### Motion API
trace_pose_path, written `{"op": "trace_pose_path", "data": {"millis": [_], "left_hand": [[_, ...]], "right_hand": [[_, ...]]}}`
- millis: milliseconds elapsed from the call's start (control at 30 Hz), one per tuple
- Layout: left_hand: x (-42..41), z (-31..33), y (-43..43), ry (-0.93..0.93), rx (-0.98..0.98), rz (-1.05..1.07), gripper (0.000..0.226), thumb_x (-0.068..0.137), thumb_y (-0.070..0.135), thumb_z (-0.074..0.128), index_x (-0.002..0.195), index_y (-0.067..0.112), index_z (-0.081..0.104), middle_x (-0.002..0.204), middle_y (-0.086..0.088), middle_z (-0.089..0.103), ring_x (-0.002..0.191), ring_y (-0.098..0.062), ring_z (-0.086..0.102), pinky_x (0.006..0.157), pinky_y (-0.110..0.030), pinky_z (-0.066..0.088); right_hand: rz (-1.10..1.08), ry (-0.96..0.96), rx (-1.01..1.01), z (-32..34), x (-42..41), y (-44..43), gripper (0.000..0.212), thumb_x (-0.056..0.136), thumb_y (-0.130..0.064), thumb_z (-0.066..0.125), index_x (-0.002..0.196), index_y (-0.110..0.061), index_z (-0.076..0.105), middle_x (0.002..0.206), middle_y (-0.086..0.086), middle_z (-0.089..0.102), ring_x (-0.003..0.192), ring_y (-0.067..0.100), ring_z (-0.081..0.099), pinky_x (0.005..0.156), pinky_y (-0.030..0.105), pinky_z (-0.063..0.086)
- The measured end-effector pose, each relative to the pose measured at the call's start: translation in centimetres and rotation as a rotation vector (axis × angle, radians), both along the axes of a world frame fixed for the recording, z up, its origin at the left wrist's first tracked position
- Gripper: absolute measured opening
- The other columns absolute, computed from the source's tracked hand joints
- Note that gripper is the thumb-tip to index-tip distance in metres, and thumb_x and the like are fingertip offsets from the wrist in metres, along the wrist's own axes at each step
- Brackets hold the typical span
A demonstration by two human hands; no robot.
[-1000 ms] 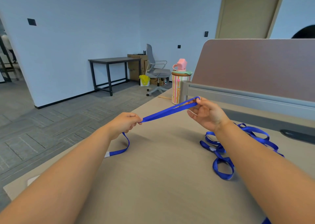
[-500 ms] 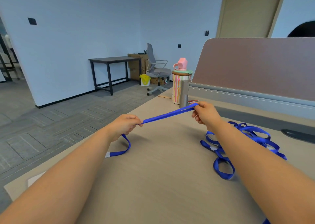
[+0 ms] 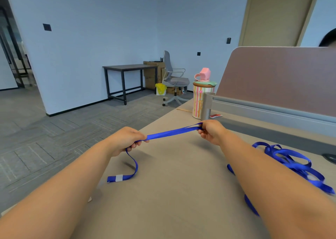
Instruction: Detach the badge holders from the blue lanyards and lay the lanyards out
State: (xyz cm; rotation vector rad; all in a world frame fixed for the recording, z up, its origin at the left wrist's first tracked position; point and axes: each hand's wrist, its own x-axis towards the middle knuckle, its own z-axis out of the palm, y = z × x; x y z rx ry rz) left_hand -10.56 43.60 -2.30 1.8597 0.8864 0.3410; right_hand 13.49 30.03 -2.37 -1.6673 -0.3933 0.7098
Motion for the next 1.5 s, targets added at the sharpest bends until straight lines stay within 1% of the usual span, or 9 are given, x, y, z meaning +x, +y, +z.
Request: {"op": "trace_pose_path", "data": {"millis": [100,167,333,500,633,800,1000,1300,1500], "left_hand": [[0.3,-0.2,0.8,0.043,-0.012,0.079,0.017,0.088,0.015,0.056,0.081,0.009,0.071,0.061,0.0,0.047,0.049,-0.011,0.035,0.045,-0.019,0.029],[0.9,-0.9,1.1,0.065,-0.047,0.12,0.017,0.09,0.013,0.054,0.082,0.006,0.068,0.06,-0.003,0.049,0.05,-0.013,0.038,0.047,-0.021,0.033],[3.3,-2.7,1.3,0.184,-0.025,0.098,0.019,0.091,0.01,0.05,0.075,0.005,0.057,0.061,-0.008,0.055,0.045,-0.015,0.054,0.04,-0.019,0.038],[4.7,-2.3,1.2,0.158,-0.037,0.094,0.019,0.091,0.008,0.051,0.073,0.005,0.055,0.063,-0.007,0.056,0.025,-0.003,0.048,0.029,-0.011,0.035],[4.6,-2.5,1.3,0.172,0.025,0.078,0.01,0.087,0.013,0.055,0.081,0.007,0.06,0.065,-0.006,0.058,0.047,-0.012,0.056,0.045,-0.018,0.045],[1.5,-2.1,1.6,0.284,0.26,0.03,0.024,0.087,0.026,0.059,0.106,0.013,0.063,0.106,-0.008,0.064,0.101,-0.025,0.061,0.091,-0.032,0.046],[-4.0,-1.2,0.7,0.438,0.355,-0.021,0.027,0.084,0.039,0.062,0.102,0.019,0.06,0.105,0.001,0.061,0.096,-0.018,0.058,0.086,-0.03,0.045],[-11.6,-1.3,-2.8,0.664,0.526,-0.097,0.029,0.081,0.042,0.065,0.096,0.019,0.057,0.096,0.002,0.056,0.087,-0.015,0.049,0.074,-0.025,0.038],[-13.4,-2.6,-4.3,0.579,0.528,0.03,0.02,0.086,0.037,0.061,0.083,0.019,0.051,0.103,-0.005,0.062,0.087,-0.018,0.051,0.071,-0.024,0.036]], "right_hand": [[-0.048,0.052,0.042,-1.0,-0.1,2.6,0.034,0.092,0.01,0.028,0.111,-0.006,0.051,0.081,0.012,0.056,0.07,0.018,0.058,0.045,0.016,0.051],[-0.049,0.01,0.018,-1.9,-0.1,4.3,0.045,0.091,0.012,0.03,0.126,-0.011,0.047,0.111,0.016,0.056,0.098,0.025,0.061,0.071,0.025,0.056],[0.143,-0.893,-0.245,-3.0,-2.0,5.8,0.048,0.086,0.009,0.041,0.125,-0.015,0.056,0.137,0.009,0.047,0.128,0.024,0.043,0.105,0.029,0.034],[0.629,-1.153,-0.411,-4.1,-5.4,7.3,0.045,0.094,-0.004,0.037,0.136,-0.018,0.046,0.141,0.004,0.047,0.129,0.022,0.043,0.107,0.032,0.034],[0.591,-1.161,-0.552,-4.7,-5.3,8.0,0.036,0.097,-0.031,0.038,0.12,-0.013,0.059,0.125,0.008,0.059,0.114,0.025,0.053,0.097,0.04,0.044],[0.48,-1.091,-0.657,-4.8,-5.0,8.0,0.051,0.091,-0.054,0.041,0.116,-0.011,0.052,0.117,0.009,0.059,0.105,0.026,0.056,0.089,0.039,0.046],[0.461,-1.188,-0.495,-3.3,-9.4,8.0,0.047,0.088,-0.035,0.057,0.129,-0.014,0.047,0.131,0.008,0.049,0.119,0.026,0.048,0.097,0.04,0.044],[0.512,-1.166,-0.635,-3.6,-13.1,6.7,0.038,0.09,-0.041,0.051,0.106,-0.009,0.063,0.104,0.01,0.065,0.095,0.025,0.06,0.078,0.034,0.05],[0.601,-1.092,-0.683,-4.4,-14.6,7.4,0.051,0.096,-0.045,0.036,0.13,-0.008,0.046,0.134,0.014,0.05,0.121,0.027,0.048,0.099,0.037,0.042]]}}
